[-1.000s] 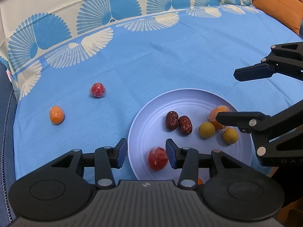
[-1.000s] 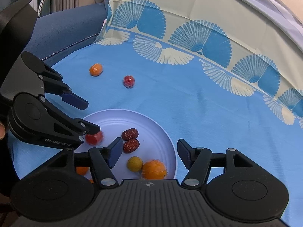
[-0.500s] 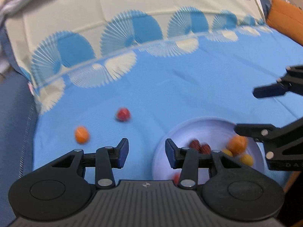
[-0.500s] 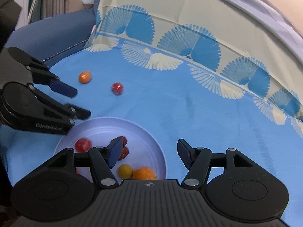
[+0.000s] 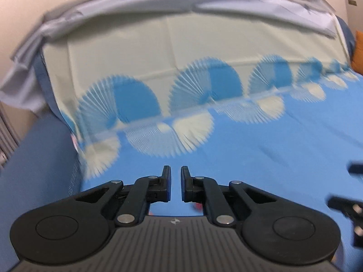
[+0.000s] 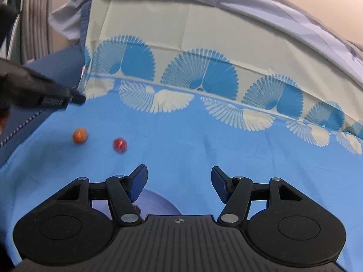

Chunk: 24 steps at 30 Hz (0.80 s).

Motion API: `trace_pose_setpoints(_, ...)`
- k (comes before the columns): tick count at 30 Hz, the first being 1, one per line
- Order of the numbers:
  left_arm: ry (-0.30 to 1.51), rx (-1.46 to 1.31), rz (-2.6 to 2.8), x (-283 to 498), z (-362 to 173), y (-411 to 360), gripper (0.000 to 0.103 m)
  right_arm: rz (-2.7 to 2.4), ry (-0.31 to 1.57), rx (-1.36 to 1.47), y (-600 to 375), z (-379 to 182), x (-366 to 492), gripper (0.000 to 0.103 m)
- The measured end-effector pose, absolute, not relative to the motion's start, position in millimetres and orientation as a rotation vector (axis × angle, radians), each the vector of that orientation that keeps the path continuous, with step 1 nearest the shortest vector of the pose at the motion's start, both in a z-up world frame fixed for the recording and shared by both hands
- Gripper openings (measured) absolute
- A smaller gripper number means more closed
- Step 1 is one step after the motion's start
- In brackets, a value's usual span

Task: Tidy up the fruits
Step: 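Grasp a plastic-wrapped orange with the left gripper while the right gripper grasps a wrapped red fruit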

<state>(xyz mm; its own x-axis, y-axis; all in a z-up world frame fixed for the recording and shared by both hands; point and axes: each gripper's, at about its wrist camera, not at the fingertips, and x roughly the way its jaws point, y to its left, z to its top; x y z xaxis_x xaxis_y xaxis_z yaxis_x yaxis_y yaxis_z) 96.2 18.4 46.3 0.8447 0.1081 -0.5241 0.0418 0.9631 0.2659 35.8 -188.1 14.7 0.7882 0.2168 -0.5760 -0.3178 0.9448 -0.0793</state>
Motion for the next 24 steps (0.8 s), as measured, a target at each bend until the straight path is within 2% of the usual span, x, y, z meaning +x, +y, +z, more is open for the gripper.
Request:
trace_pose_setpoints(3, 0.538, 0.298, 0.095, 111.6, 37.4, 31.2, 0.009, 0.292, 0.597, -0.138, -185.6, 16.2, 40.6, 0.046)
trace_pose_setpoints(7, 0.751, 0.154, 0.124, 136.5, 3.8, 62.3, 0.009, 0.313, 0.618, -0.109, -179.9, 14.0, 45.8, 0.031)
trace_pose_setpoints(10, 0.773, 0.074, 0.158, 151.4, 2.6, 79.2, 0.009, 0.321, 0.627, -0.087, -176.4, 13.4, 49.7, 0.023)
trace_pose_setpoints(18, 0.841, -0.079, 0.180, 162.4, -5.7, 102.0, 0.009, 0.336, 0.643, -0.034, -161.7, 13.0, 66.3, 0.022)
trace_pose_setpoints(24, 0.894, -0.289, 0.315, 165.2, -17.1, 151.1, 0.009, 0.361, 0.659, -0.002, -141.2, 8.4, 91.4, 0.022)
